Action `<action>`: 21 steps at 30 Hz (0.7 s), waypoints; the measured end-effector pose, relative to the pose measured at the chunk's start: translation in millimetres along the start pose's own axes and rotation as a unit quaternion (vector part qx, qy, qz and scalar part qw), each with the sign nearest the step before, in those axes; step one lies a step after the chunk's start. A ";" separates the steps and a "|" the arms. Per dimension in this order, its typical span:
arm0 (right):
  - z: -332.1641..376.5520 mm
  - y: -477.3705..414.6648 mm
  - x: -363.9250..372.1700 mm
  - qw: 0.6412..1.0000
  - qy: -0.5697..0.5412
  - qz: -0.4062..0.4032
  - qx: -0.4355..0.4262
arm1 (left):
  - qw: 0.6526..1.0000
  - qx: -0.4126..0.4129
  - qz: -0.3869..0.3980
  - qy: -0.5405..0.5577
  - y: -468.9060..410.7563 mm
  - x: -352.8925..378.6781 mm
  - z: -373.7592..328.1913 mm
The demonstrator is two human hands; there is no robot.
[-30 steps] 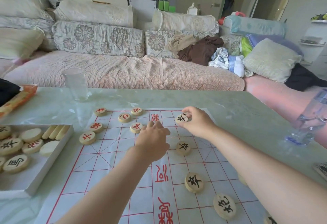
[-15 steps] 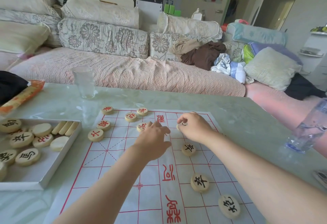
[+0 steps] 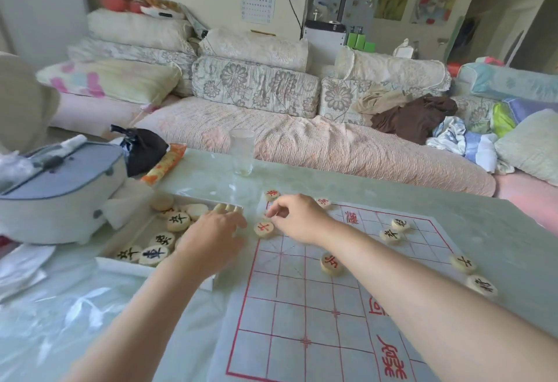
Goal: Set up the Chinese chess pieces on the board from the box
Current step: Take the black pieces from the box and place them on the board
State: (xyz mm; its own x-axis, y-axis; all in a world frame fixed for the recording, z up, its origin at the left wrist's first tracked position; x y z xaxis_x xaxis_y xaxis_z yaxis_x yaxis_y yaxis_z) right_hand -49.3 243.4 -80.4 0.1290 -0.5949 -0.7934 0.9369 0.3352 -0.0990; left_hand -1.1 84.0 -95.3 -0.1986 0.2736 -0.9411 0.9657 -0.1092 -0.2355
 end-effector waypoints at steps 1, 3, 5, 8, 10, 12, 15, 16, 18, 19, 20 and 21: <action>14.9 -5.3 11.6 1.000 -0.002 0.010 -0.010 | 1.000 -0.020 -0.006 0.003 4.0 -6.4 17.4; 41.4 -14.6 34.1 0.999 -0.004 0.028 -0.024 | 0.998 -0.056 -0.015 0.005 9.5 -13.7 50.0; 62.4 -22.1 56.4 0.998 -0.004 0.049 -0.028 | 0.996 -0.087 -0.015 0.005 16.8 -17.9 79.4; 86.5 -30.4 88.3 0.995 0.015 0.091 -0.032 | 0.992 -0.126 0.001 0.010 30.2 -19.8 118.6; 97.2 -34.4 107.2 0.992 0.048 0.112 -0.036 | 0.990 -0.140 0.007 0.015 36.8 -20.0 137.9; 105.5 -35.4 122.7 0.987 0.093 0.128 -0.040 | 0.989 -0.142 0.021 0.027 39.1 -20.1 147.8; 113.4 -35.1 137.1 0.973 0.186 0.126 -0.043 | 0.989 -0.139 0.043 0.039 39.7 -20.6 153.0; 114.4 -35.0 140.1 0.969 0.210 0.124 -0.040 | 0.989 -0.138 0.042 0.041 39.7 -22.2 154.4; 114.6 -34.4 144.2 0.964 0.231 0.127 -0.027 | 0.988 -0.142 0.045 0.044 40.6 -24.7 157.6; 113.8 -34.4 145.8 0.963 0.234 0.129 -0.022 | 0.987 -0.144 0.050 0.045 41.6 -25.0 157.4; 113.1 -34.8 146.4 0.964 0.233 0.129 -0.022 | 0.987 -0.144 0.061 0.043 42.8 -24.1 155.9; 112.4 -34.7 146.5 0.965 0.229 0.127 -0.025 | 0.987 -0.140 0.074 0.034 44.4 -23.4 152.5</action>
State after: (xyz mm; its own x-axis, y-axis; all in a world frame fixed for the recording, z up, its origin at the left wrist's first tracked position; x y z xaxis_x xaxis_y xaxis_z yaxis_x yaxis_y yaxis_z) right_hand -26.5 62.5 -125.7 0.1860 -0.1077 -0.9766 0.8757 0.4689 0.1150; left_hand 20.9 -72.9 -120.7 -0.0499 0.3395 -0.9393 0.9935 0.1129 -0.0120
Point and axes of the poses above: each hand's wrist, its own y-axis away from the middle knuckle, its own x-axis out of the palm, z = x × y, the point moved 7 cm from there along -y, towards the middle knuckle, and after that the axes turned 7 degrees about -y, right-handed, at the moved point
